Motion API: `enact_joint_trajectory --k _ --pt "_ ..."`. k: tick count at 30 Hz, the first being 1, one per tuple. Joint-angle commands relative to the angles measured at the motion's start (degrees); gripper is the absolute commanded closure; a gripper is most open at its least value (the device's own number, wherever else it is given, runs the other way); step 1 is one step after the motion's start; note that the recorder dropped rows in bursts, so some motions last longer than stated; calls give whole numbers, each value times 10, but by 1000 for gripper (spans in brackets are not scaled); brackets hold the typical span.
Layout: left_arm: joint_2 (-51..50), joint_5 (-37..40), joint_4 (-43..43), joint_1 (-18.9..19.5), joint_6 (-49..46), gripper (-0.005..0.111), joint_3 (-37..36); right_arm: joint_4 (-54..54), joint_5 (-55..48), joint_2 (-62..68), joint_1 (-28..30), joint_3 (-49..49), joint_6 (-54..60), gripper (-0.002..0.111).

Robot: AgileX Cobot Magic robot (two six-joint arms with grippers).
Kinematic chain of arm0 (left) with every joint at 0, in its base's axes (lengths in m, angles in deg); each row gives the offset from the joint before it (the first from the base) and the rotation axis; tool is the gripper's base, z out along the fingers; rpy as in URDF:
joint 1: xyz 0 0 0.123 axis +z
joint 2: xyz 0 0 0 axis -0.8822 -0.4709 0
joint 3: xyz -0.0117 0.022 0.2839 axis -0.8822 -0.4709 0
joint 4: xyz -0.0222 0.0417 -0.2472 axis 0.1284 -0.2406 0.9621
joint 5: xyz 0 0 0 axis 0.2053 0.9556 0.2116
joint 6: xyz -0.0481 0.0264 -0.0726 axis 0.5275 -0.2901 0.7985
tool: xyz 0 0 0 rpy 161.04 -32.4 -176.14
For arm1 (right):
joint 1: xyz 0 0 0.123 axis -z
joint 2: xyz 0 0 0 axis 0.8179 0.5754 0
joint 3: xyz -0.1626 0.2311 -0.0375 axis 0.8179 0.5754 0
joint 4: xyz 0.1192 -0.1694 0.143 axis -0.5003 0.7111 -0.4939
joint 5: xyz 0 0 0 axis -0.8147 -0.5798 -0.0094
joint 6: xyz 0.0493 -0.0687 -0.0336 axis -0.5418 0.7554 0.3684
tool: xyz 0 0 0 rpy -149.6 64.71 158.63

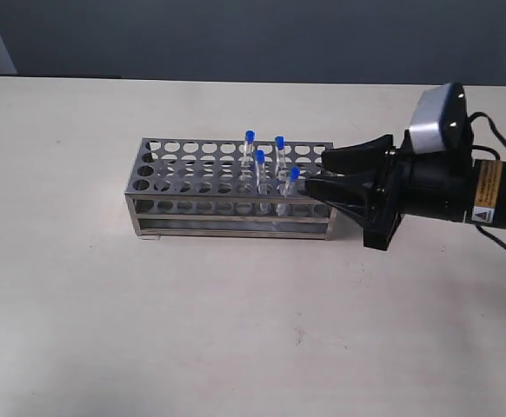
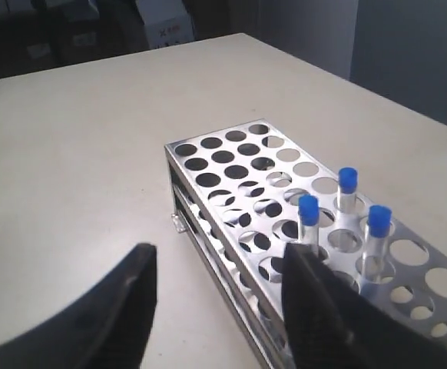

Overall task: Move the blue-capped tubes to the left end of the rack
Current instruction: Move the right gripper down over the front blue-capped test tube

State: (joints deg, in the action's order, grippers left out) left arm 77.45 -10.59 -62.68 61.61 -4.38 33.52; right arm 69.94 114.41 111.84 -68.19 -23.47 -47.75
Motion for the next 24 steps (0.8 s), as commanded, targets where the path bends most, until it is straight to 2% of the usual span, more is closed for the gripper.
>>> enact_joint_trajectory --k 1,9,14,18,24 --pt "-3 -8 2 -3 2 106 1 -65 14 48 -26 0 64 57" --pt "-3 -8 2 -3 2 106 1 -202 22 101 -48 -8 152 57" --pt "-3 -8 2 -3 2 106 1 -214 32 102 -58 -9 161 57" --pt "-3 -8 2 -3 2 106 1 -213 24 129 -82 -48 161 57" --pt "-3 -8 2 -3 2 106 1 -240 -7 143 -82 -59 161 57"
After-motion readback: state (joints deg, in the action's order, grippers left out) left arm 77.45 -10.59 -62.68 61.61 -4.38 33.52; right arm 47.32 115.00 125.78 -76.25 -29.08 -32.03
